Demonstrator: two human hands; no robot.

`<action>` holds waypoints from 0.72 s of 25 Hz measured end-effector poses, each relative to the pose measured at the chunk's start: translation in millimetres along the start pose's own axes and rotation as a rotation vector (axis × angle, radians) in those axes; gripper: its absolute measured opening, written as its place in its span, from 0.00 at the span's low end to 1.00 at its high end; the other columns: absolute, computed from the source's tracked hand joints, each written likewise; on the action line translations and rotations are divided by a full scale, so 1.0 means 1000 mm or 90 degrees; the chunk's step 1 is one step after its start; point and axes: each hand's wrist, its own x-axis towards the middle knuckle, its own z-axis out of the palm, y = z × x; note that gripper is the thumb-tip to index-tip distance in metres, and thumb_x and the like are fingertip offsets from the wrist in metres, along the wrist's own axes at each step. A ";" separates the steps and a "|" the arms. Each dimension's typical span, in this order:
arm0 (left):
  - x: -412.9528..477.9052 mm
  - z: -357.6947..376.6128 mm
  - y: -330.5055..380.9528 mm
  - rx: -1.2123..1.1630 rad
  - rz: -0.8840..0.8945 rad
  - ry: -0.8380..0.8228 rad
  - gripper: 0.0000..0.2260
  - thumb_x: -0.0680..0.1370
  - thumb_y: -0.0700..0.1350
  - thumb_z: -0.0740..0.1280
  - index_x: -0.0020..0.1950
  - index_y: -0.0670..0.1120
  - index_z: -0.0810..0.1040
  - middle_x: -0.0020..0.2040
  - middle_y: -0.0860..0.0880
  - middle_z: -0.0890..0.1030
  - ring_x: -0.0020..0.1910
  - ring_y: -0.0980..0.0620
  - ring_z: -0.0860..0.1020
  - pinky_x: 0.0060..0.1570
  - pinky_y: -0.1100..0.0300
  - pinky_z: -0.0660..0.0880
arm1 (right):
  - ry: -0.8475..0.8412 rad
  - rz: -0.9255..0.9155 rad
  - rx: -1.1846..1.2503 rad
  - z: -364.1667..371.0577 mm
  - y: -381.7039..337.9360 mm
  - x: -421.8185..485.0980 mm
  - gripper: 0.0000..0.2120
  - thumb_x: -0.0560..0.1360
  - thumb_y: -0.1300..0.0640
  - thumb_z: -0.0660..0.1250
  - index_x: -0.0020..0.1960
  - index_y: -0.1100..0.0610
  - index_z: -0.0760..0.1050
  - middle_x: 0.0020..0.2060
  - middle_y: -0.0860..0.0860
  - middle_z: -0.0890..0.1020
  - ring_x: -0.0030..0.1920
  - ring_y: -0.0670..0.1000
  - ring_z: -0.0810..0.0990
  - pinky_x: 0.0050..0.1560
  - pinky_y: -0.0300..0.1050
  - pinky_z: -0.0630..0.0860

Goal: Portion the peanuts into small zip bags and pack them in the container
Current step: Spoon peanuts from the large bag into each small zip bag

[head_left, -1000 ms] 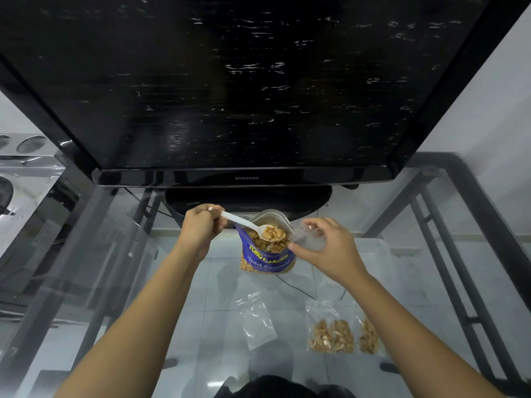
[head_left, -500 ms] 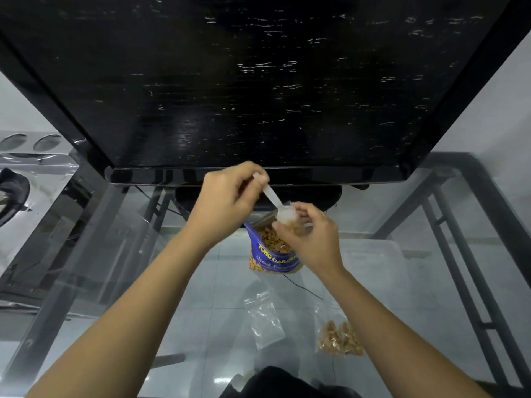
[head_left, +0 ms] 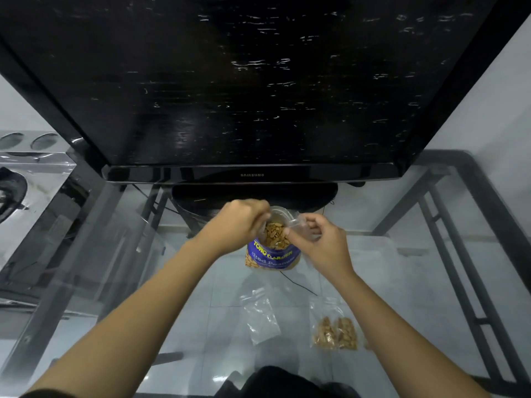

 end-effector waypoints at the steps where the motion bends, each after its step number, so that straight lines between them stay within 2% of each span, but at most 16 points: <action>1: 0.002 0.005 -0.001 -0.024 -0.043 0.030 0.14 0.77 0.49 0.56 0.47 0.42 0.77 0.41 0.44 0.82 0.40 0.44 0.79 0.42 0.53 0.76 | -0.009 0.005 -0.010 0.000 0.001 0.000 0.19 0.65 0.46 0.75 0.52 0.52 0.78 0.42 0.44 0.81 0.44 0.42 0.78 0.44 0.38 0.76; 3: 0.007 0.012 -0.012 -0.040 -0.192 0.101 0.10 0.77 0.45 0.59 0.48 0.42 0.78 0.41 0.41 0.82 0.40 0.41 0.79 0.42 0.52 0.76 | -0.015 0.007 -0.009 -0.002 0.002 -0.001 0.19 0.66 0.46 0.75 0.53 0.52 0.77 0.42 0.43 0.81 0.44 0.41 0.78 0.44 0.36 0.76; 5: 0.009 0.015 -0.020 -0.066 -0.344 0.098 0.09 0.77 0.41 0.60 0.47 0.42 0.79 0.39 0.39 0.82 0.39 0.40 0.79 0.41 0.52 0.75 | -0.022 0.009 -0.004 -0.004 0.002 -0.002 0.19 0.66 0.46 0.75 0.53 0.52 0.77 0.42 0.43 0.80 0.45 0.41 0.78 0.42 0.34 0.75; 7: 0.008 0.014 -0.021 -0.147 -0.423 0.088 0.09 0.76 0.39 0.59 0.46 0.42 0.79 0.39 0.40 0.81 0.38 0.42 0.79 0.40 0.54 0.76 | -0.027 0.011 0.002 -0.004 0.003 -0.002 0.19 0.66 0.46 0.74 0.54 0.52 0.77 0.43 0.44 0.81 0.46 0.42 0.78 0.42 0.33 0.75; 10: 0.000 0.012 -0.016 -0.221 -0.393 0.079 0.08 0.78 0.40 0.60 0.47 0.43 0.79 0.38 0.44 0.82 0.34 0.50 0.78 0.34 0.61 0.74 | -0.028 0.019 0.013 -0.004 0.005 -0.003 0.21 0.67 0.45 0.74 0.56 0.53 0.77 0.45 0.46 0.81 0.47 0.44 0.78 0.43 0.35 0.76; 12: -0.006 0.011 -0.014 -0.255 -0.314 0.037 0.07 0.79 0.41 0.61 0.47 0.43 0.78 0.37 0.45 0.83 0.36 0.52 0.80 0.39 0.64 0.76 | -0.032 0.016 0.020 -0.005 0.006 -0.003 0.22 0.67 0.46 0.74 0.57 0.54 0.76 0.46 0.47 0.82 0.48 0.45 0.79 0.44 0.37 0.77; 14: -0.009 0.013 -0.015 -0.275 -0.287 0.016 0.06 0.79 0.42 0.61 0.47 0.43 0.78 0.37 0.44 0.83 0.39 0.51 0.82 0.43 0.60 0.78 | -0.036 0.012 0.020 -0.005 0.007 -0.003 0.22 0.67 0.46 0.73 0.57 0.54 0.76 0.47 0.47 0.82 0.48 0.45 0.79 0.44 0.39 0.78; 16: -0.008 0.016 -0.015 -0.287 -0.353 0.052 0.07 0.79 0.41 0.61 0.46 0.43 0.78 0.37 0.43 0.83 0.38 0.51 0.82 0.39 0.62 0.78 | -0.035 0.014 0.019 -0.005 0.008 -0.003 0.22 0.67 0.46 0.73 0.57 0.54 0.76 0.47 0.47 0.82 0.49 0.46 0.79 0.45 0.39 0.78; 18: -0.005 0.017 -0.012 -0.329 -0.461 0.103 0.08 0.79 0.40 0.60 0.46 0.41 0.78 0.35 0.43 0.82 0.34 0.54 0.79 0.28 0.69 0.73 | -0.036 0.016 0.021 -0.005 0.009 -0.003 0.23 0.67 0.45 0.73 0.57 0.54 0.76 0.47 0.47 0.82 0.49 0.46 0.79 0.46 0.41 0.79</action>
